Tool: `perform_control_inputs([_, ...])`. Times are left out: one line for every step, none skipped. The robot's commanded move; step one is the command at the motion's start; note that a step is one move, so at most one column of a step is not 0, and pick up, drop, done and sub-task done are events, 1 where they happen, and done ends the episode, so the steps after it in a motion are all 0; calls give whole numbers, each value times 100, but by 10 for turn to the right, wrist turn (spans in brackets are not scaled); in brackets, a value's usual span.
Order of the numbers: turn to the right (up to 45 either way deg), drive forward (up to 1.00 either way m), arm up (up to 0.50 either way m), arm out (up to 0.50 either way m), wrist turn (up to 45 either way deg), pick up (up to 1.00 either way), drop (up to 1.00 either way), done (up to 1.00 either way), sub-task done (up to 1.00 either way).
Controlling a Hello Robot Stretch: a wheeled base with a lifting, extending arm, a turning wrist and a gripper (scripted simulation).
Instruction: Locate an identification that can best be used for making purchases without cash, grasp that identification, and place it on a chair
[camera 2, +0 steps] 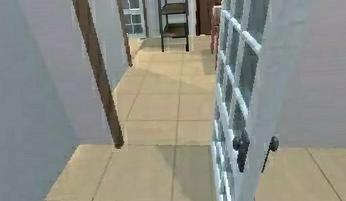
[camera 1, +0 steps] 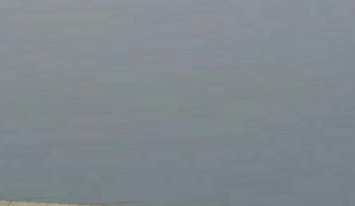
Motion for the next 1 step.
perform_control_inputs([450, 0, 0, 0, 0, 0, 0, 0, 0])
